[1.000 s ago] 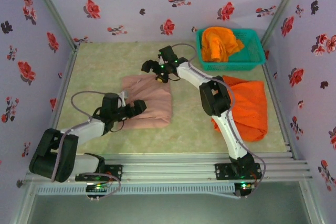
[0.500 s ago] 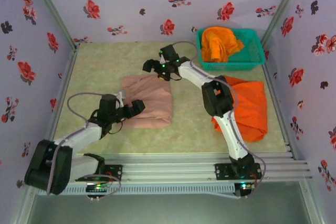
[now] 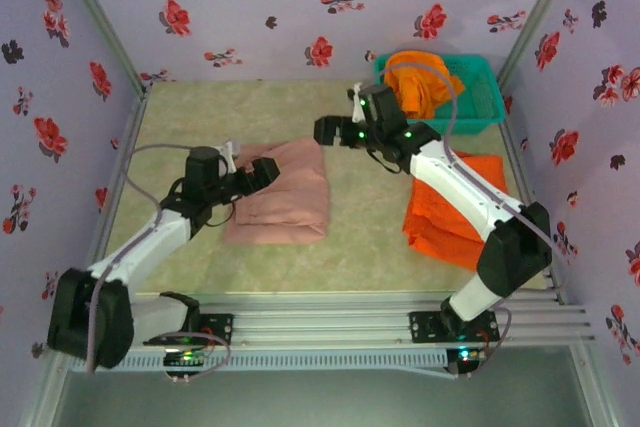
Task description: Fold and stack the shorts
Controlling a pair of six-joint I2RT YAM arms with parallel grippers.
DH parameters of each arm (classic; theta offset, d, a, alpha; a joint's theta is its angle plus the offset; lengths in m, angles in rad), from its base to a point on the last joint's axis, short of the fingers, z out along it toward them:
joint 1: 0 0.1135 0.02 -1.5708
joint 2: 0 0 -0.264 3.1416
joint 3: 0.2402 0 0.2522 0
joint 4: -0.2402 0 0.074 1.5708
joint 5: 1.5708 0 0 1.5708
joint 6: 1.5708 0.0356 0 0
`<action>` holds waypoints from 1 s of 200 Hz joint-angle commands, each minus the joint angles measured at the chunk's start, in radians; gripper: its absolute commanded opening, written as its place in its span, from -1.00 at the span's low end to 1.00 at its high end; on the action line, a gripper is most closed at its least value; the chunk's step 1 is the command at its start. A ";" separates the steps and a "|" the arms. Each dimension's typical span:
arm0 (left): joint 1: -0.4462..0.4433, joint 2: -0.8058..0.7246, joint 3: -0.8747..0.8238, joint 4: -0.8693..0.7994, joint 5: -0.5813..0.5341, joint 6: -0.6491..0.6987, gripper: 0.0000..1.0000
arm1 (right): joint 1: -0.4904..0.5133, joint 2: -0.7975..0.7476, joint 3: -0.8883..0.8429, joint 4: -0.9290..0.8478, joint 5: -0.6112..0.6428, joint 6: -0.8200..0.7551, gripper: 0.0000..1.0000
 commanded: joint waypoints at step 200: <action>-0.002 0.224 -0.222 0.201 -0.070 0.086 0.99 | 0.008 0.406 -0.185 0.396 -0.354 0.322 0.42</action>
